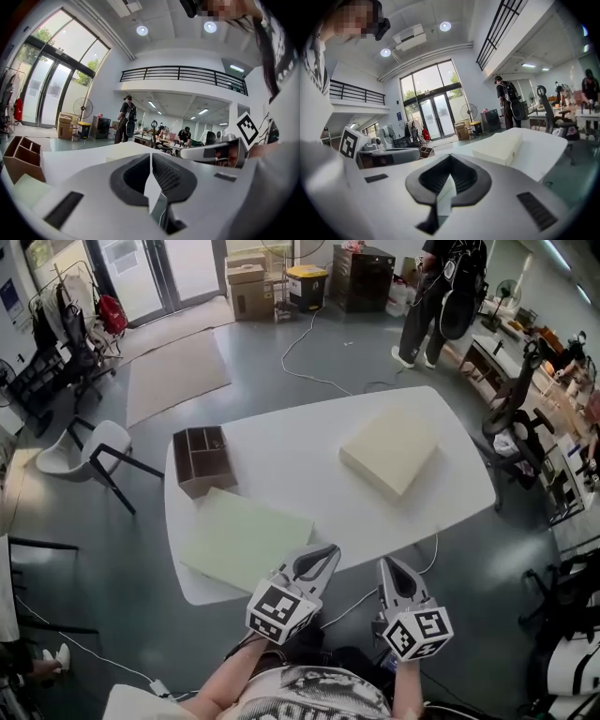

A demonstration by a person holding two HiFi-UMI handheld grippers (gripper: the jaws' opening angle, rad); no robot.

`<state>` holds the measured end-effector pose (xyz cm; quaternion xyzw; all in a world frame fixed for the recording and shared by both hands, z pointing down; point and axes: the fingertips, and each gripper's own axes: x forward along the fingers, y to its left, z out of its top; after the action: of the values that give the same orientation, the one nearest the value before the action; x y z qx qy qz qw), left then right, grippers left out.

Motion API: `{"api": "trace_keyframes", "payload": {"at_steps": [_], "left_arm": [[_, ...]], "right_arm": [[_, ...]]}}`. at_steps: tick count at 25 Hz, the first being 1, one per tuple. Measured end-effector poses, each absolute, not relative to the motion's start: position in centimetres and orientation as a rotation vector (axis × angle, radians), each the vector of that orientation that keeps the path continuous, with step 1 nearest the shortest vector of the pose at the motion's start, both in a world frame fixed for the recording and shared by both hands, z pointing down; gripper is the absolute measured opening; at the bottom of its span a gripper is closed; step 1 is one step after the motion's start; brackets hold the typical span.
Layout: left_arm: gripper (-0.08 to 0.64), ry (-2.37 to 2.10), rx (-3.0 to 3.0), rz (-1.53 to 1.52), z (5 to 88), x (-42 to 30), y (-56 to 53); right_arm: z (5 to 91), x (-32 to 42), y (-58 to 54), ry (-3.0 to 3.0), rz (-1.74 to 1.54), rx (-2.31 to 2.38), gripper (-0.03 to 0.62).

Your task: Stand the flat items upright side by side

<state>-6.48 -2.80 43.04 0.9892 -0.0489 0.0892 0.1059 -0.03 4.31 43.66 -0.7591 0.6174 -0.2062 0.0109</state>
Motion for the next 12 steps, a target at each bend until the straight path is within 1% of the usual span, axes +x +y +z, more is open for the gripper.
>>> {"api": "trace_keyframes", "payload": {"at_steps": [12], "left_arm": [[0.021,-0.020,2.890,0.254,43.1,-4.3,-2.4]], "right_arm": [[43.1,1.6,4.4,1.878,-0.627,-2.478,-0.002]]}}
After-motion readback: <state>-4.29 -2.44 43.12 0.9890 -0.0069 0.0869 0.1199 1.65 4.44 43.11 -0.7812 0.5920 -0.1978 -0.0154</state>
